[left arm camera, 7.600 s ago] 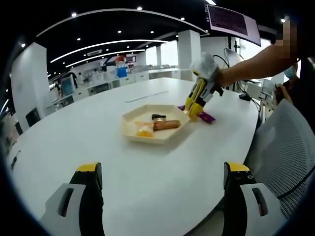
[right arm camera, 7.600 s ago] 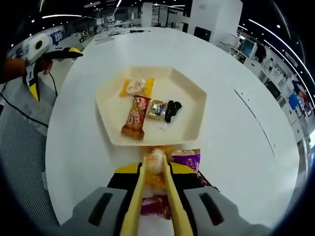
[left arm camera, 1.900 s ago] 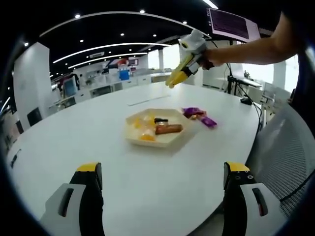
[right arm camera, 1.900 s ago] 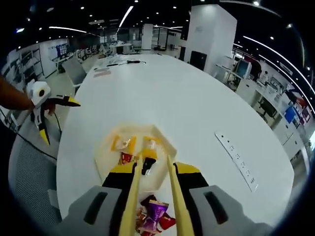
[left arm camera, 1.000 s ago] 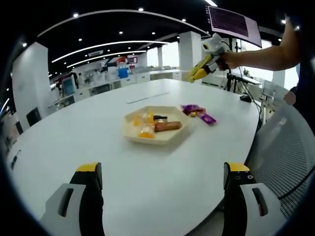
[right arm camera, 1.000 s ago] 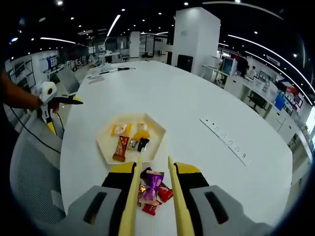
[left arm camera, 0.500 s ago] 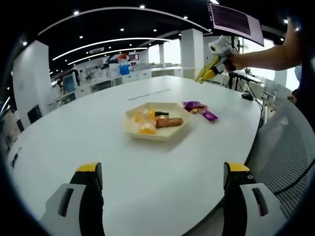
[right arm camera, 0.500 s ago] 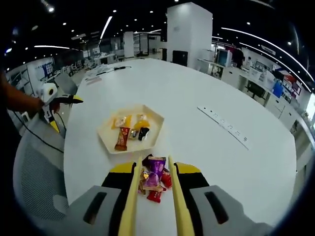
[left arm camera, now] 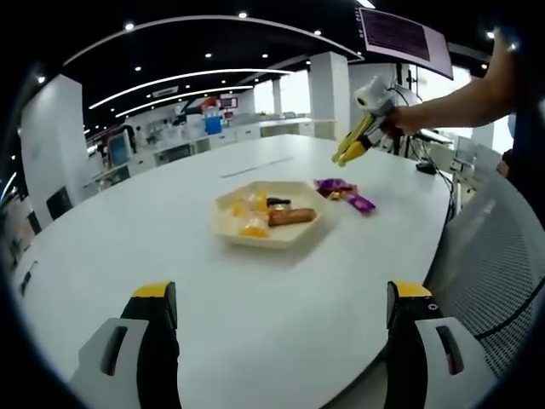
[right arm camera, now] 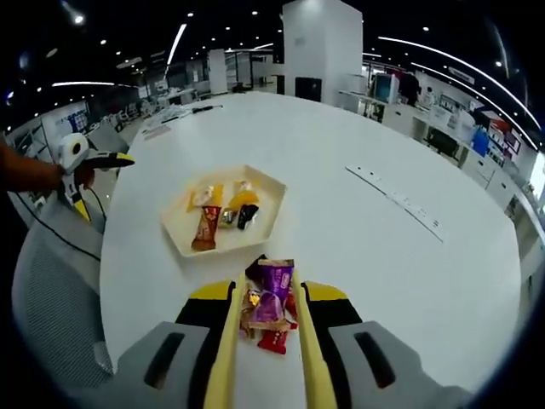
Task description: Place the target food into the container with the food tongs after gripping and lifting it, then release it inside without dropping or visibly crushing the food.
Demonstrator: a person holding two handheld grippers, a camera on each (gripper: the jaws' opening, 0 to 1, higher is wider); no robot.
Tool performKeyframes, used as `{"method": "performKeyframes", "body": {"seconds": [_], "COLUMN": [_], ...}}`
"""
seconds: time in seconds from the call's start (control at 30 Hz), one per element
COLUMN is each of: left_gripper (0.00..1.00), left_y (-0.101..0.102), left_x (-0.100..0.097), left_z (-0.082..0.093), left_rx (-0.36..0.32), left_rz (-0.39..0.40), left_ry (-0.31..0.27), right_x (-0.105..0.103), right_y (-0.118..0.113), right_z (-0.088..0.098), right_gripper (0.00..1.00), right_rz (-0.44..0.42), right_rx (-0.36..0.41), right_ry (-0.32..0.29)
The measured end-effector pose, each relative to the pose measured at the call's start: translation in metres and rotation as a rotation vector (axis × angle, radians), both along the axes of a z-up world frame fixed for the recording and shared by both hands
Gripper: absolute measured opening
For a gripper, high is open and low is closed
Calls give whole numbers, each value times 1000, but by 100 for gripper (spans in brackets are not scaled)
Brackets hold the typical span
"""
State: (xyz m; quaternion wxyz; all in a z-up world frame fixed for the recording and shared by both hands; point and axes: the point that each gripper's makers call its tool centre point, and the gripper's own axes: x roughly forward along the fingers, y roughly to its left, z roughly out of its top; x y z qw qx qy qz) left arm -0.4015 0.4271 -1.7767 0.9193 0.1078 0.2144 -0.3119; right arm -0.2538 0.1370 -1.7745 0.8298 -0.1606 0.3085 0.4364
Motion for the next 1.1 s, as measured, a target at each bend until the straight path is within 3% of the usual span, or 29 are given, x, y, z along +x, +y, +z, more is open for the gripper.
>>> {"method": "performKeyframes", "body": {"seconds": [0.4, 0.8, 0.9, 0.93, 1.0, 1.1], "left_gripper": [99, 99, 99, 99, 99, 99], "left_y": [2, 2, 2, 2, 2, 2], "left_x": [0, 0, 0, -1, 0, 0], "left_z": [-6, -8, -8, -7, -7, -8], "left_rx": [18, 23, 24, 23, 22, 23], "left_rz": [3, 0, -1, -1, -1, -2], "left_ry": [19, 28, 29, 29, 29, 29], "right_x": [8, 7, 6, 3, 6, 7], "right_y": [1, 5, 5, 6, 2, 3], "right_z": [-37, -48, -51, -50, -52, -51], "right_gripper": [30, 28, 26, 25, 23, 21], "right_rz": [-31, 1, -5, -20, -18, -43], "right_rx": [-17, -65, -82, -57, -94, -110], "right_ry": [34, 39, 59, 117, 100, 128]}}
